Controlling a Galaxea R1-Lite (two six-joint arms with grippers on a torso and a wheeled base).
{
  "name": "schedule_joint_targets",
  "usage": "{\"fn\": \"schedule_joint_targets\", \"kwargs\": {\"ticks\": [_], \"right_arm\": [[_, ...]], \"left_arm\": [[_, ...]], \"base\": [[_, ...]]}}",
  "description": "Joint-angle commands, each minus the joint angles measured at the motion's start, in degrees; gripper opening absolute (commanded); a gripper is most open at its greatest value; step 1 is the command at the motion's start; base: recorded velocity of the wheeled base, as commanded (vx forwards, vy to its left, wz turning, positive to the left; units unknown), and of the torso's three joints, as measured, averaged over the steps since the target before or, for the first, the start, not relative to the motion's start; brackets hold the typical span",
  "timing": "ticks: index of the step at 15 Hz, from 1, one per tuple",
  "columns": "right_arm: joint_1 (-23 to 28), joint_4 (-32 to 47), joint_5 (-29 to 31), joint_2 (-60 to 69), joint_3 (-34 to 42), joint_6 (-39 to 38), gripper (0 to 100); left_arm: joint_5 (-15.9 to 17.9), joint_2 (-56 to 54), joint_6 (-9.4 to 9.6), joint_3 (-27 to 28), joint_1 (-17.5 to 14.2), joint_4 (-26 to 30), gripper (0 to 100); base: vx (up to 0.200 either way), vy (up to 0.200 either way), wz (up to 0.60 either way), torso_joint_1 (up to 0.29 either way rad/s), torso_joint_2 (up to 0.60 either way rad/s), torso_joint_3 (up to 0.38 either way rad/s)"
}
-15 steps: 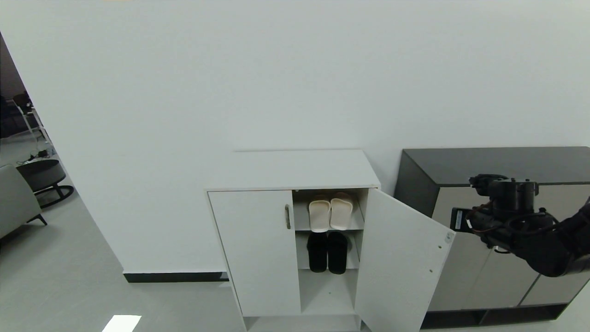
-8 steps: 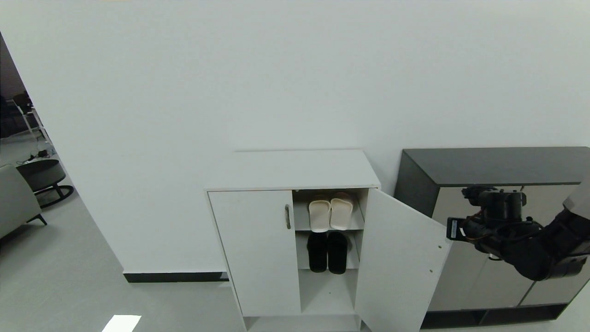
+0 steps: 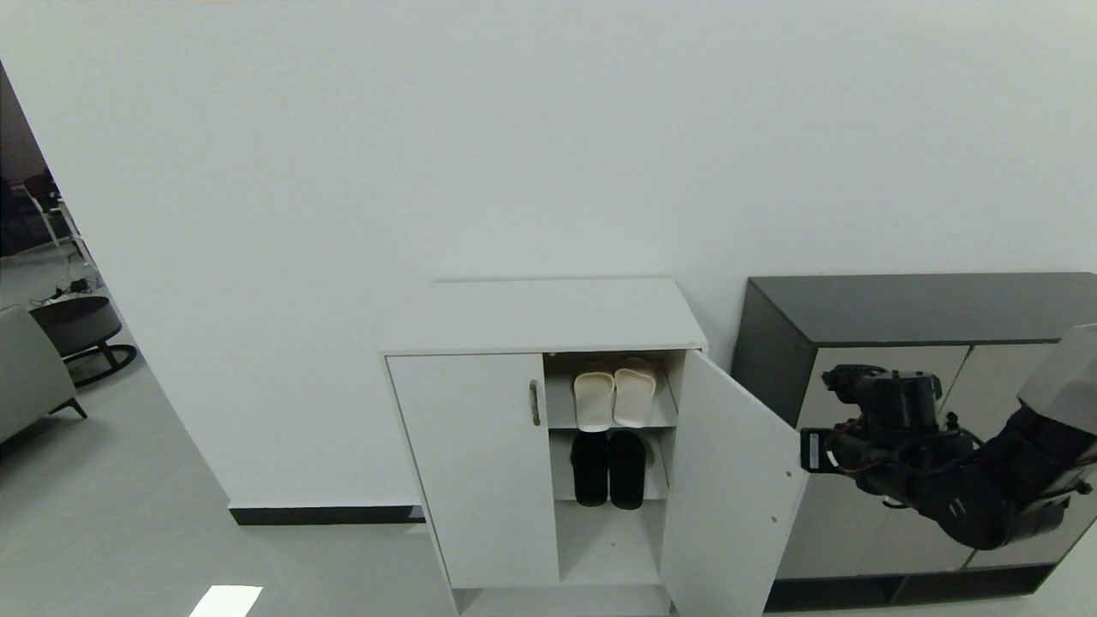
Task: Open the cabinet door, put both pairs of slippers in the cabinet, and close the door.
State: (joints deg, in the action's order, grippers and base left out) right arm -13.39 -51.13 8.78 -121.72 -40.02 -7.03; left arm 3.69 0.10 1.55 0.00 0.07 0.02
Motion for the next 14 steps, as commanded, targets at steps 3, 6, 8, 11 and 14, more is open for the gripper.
{"fn": "schedule_joint_targets", "kwargs": {"ticks": [3,6,8,11,14], "right_arm": [[-11.8,0.0,-0.1,7.3,5.6,-3.6,0],[-13.5,0.0,-0.1,7.4,6.1,-4.3,0],[-13.7,0.0,-0.1,7.4,6.0,-4.4,0],[-14.7,-1.6,-0.2,6.8,6.1,-4.4,0],[-17.8,-7.8,0.3,2.7,6.1,-6.7,0]], "left_arm": [[0.1,0.1,-0.05,0.0,-0.1,0.0,0],[0.0,0.1,-0.05,0.0,0.0,0.0,0],[0.0,0.1,-0.05,0.0,0.0,0.0,0],[0.0,0.1,-0.05,0.0,0.0,0.1,0],[0.0,0.1,-0.05,0.0,0.0,0.0,0]], "base": [[0.0,0.0,0.0,0.0,0.0,0.0],[0.0,0.0,0.0,0.0,0.0,0.0],[0.0,0.0,0.0,0.0,0.0,0.0],[0.0,0.0,0.0,0.0,0.0,0.0],[0.0,0.0,0.0,0.0,0.0,0.0]]}}
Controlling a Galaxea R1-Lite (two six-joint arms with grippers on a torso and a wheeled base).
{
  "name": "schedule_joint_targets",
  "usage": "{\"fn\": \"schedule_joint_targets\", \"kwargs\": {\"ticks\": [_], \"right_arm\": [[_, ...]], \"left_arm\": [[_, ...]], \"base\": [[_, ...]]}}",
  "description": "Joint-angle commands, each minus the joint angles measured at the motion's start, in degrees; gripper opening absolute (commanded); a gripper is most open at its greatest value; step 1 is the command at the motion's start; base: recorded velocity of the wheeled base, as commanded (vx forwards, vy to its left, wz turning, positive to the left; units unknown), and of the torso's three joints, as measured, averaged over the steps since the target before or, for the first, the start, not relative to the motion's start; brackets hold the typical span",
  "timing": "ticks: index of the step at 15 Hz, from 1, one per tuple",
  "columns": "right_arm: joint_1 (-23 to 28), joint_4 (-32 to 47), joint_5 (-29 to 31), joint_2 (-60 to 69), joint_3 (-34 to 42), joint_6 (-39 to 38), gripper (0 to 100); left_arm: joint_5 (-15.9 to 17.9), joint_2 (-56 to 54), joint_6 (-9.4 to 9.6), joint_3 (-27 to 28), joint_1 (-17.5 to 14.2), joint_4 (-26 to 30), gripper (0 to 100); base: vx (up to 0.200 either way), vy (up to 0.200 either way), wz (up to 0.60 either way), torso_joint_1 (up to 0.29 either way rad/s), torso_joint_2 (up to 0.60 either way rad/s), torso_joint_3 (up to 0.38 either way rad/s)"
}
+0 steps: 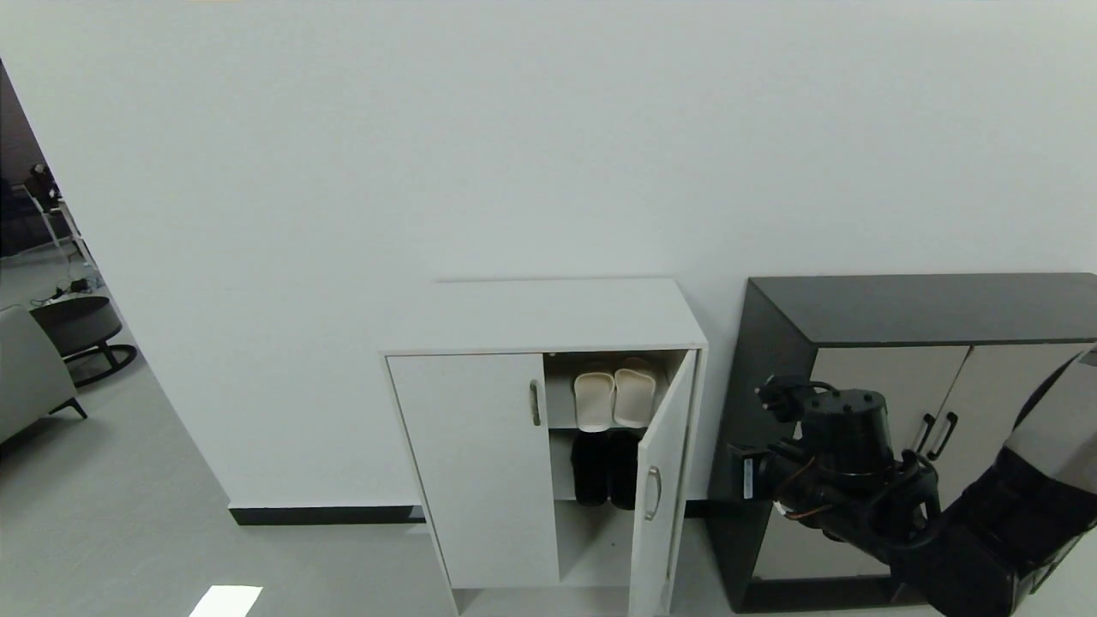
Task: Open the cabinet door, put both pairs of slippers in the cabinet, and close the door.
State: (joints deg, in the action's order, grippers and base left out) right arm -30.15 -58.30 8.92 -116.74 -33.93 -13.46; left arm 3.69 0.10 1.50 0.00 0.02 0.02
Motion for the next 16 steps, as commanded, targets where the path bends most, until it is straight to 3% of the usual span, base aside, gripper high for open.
{"fn": "schedule_joint_targets", "kwargs": {"ticks": [1,3,11,16], "right_arm": [[-1.4,-1.9,0.2,-3.0,0.1,-0.2,0],[-2.5,-2.2,0.3,-3.9,0.5,-0.2,0],[-5.5,-2.5,0.3,-7.1,0.3,-0.3,0],[-4.9,-6.8,0.3,-9.6,0.1,0.2,0]], "left_arm": [[0.0,0.1,-0.01,0.0,0.1,0.0,0],[0.0,0.1,-0.01,0.0,0.0,0.0,0],[0.1,0.1,-0.01,0.0,0.0,0.0,0],[0.1,0.1,0.08,0.0,0.1,0.1,0]], "base": [[0.0,0.0,0.0,0.0,0.0,0.0],[0.0,0.0,0.0,0.0,0.0,0.0],[0.2,0.2,0.0,-0.001,0.0,0.001],[0.04,0.0,0.0,0.0,0.0,0.0]]}}
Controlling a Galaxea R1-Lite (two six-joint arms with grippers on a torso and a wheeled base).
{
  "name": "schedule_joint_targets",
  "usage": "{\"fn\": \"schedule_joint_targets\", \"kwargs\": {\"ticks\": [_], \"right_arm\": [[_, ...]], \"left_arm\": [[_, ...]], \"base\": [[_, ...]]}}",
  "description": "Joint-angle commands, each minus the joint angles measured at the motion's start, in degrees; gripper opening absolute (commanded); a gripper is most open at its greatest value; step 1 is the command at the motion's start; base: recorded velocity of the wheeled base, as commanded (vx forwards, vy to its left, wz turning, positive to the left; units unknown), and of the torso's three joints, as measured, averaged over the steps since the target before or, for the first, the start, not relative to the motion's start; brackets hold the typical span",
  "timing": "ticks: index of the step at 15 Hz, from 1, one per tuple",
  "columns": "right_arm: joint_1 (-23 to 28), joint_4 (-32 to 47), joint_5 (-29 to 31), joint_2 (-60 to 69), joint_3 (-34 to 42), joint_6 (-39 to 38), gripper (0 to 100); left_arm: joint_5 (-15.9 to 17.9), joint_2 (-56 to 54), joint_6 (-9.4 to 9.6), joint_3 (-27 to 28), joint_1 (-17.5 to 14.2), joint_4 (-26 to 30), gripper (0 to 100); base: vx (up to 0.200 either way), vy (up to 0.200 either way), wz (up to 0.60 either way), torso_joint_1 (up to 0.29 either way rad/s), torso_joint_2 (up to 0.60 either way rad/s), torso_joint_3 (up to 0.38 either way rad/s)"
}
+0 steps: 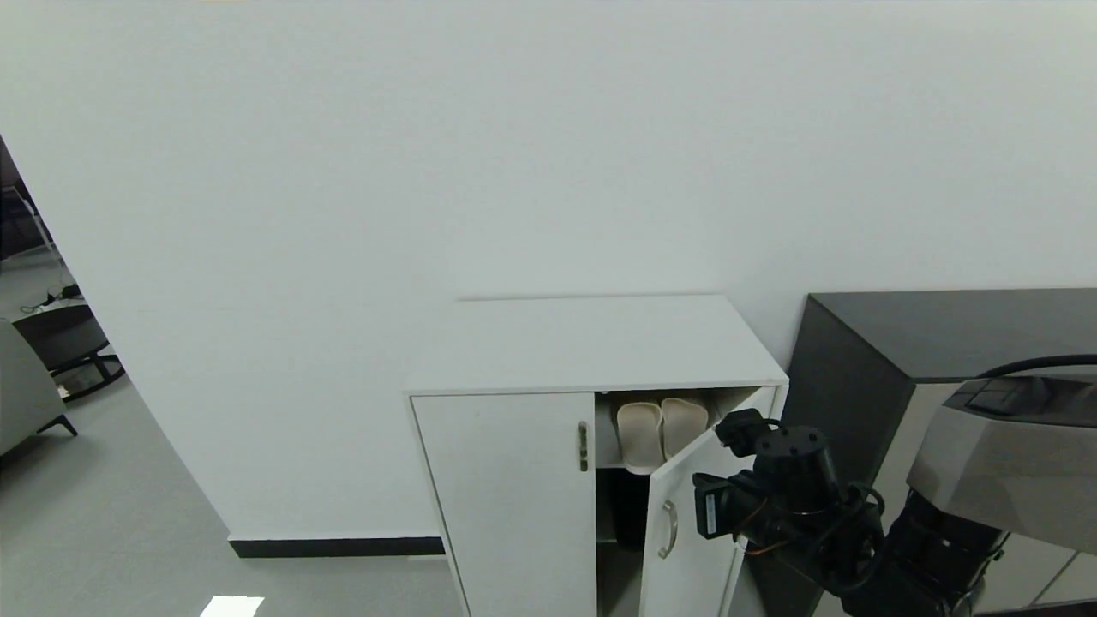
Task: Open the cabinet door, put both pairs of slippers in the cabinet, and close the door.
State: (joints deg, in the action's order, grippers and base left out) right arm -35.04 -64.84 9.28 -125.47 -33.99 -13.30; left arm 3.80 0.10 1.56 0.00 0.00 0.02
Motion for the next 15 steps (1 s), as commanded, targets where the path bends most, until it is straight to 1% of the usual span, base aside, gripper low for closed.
{"fn": "schedule_joint_targets", "kwargs": {"ticks": [1,4,7,11,15], "right_arm": [[0.0,-0.3,0.0,-0.7,0.2,0.0,0],[0.1,-0.4,-0.1,-0.9,-0.8,0.1,0],[0.3,-0.1,-0.2,-3.5,-5.6,0.2,0],[1.2,0.0,-0.3,-5.8,-8.6,0.9,0],[3.7,0.4,-0.4,-10.3,-15.5,2.7,0]], "left_arm": [[0.0,0.1,-0.07,0.0,0.1,0.1,0],[0.0,0.1,-0.07,0.0,0.0,0.0,0],[0.0,0.1,-0.07,0.0,0.1,0.0,0],[0.1,0.1,0.11,0.0,0.1,0.1,0],[0.1,0.1,0.11,0.0,0.1,0.0,0]], "base": [[0.0,0.0,0.0,0.0,0.0,0.0],[0.0,0.0,0.0,0.0,0.0,0.0],[0.0,0.0,0.0,0.0,0.0,0.0],[0.0,0.0,0.0,0.0,0.0,0.0],[0.0,0.0,0.0,0.0,0.0,0.0]]}}
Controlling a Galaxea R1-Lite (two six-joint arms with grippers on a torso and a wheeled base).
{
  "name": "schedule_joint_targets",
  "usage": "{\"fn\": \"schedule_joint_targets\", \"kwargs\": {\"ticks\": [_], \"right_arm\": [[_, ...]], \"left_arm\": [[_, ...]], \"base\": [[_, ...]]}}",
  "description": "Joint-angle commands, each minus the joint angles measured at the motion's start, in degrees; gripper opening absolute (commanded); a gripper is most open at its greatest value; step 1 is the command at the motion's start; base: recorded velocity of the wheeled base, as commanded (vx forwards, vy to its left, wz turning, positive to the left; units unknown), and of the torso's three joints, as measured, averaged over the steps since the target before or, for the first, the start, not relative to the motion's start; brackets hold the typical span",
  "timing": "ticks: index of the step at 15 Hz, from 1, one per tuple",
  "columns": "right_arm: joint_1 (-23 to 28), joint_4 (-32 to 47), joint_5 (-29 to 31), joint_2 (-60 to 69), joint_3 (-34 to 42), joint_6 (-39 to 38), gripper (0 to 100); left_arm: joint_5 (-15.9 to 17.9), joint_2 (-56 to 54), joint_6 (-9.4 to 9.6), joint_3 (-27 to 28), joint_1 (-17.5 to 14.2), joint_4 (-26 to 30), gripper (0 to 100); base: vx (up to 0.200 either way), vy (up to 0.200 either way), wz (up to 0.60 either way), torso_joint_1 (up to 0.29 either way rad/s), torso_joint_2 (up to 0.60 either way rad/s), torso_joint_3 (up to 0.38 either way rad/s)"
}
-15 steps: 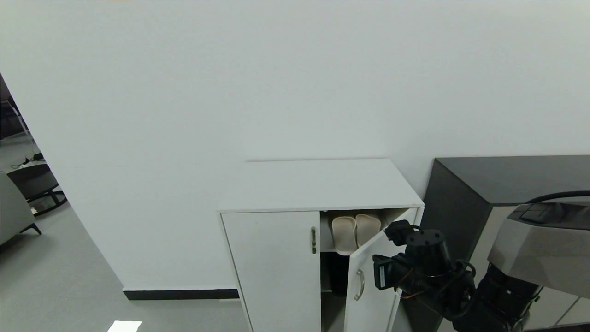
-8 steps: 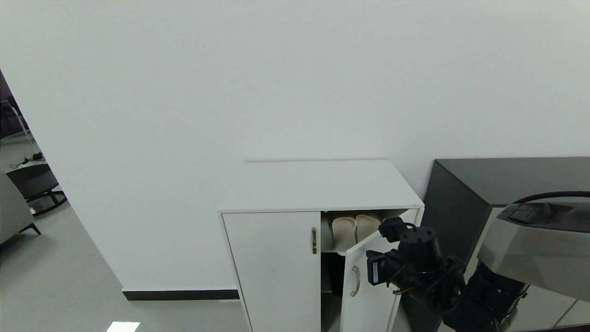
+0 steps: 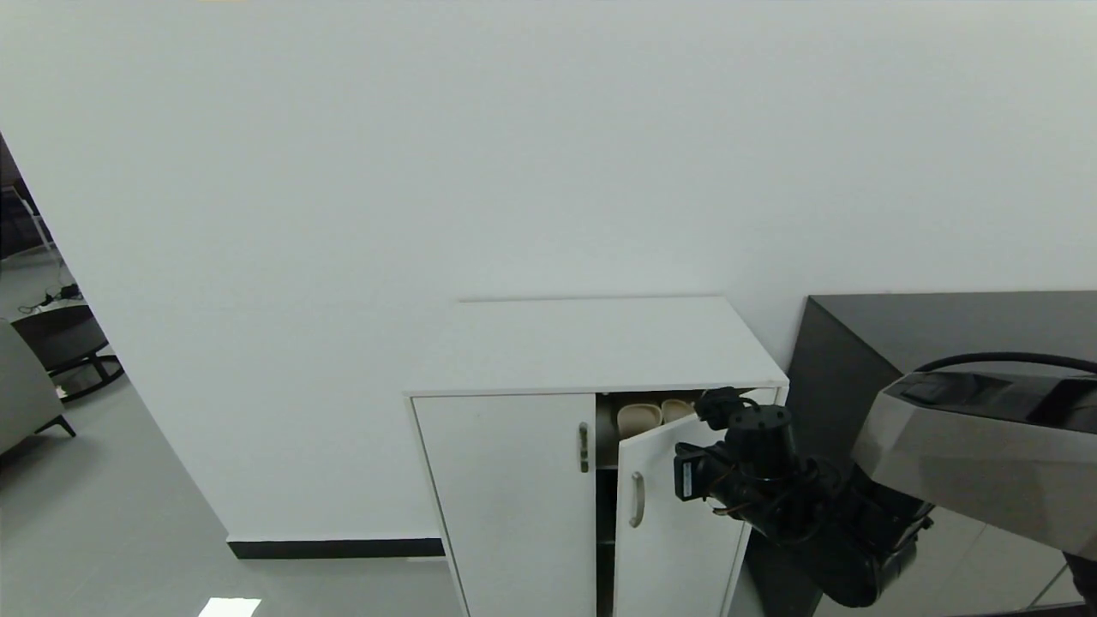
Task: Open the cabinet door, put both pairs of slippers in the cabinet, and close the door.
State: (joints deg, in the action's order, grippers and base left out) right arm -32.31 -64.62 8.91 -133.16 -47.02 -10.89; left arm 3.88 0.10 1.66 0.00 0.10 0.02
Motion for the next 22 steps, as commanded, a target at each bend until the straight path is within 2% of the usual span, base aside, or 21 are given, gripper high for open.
{"fn": "schedule_joint_targets", "kwargs": {"ticks": [1,8,22], "right_arm": [[1.4,0.8,-0.1,-3.2,-3.7,0.3,0],[3.0,6.4,-0.6,-5.0,-11.7,0.3,0],[4.2,6.9,-0.5,-7.5,-15.9,-0.2,0]], "left_arm": [[0.0,0.1,0.01,0.0,-0.1,0.0,0],[0.0,0.1,0.1,0.0,-0.1,0.0,0],[0.0,0.1,0.1,0.0,0.0,0.0,0]], "base": [[0.0,0.0,0.0,0.0,0.0,0.0],[0.0,0.0,0.0,0.0,0.0,0.0],[0.0,0.0,0.0,0.0,0.0,0.0]]}}
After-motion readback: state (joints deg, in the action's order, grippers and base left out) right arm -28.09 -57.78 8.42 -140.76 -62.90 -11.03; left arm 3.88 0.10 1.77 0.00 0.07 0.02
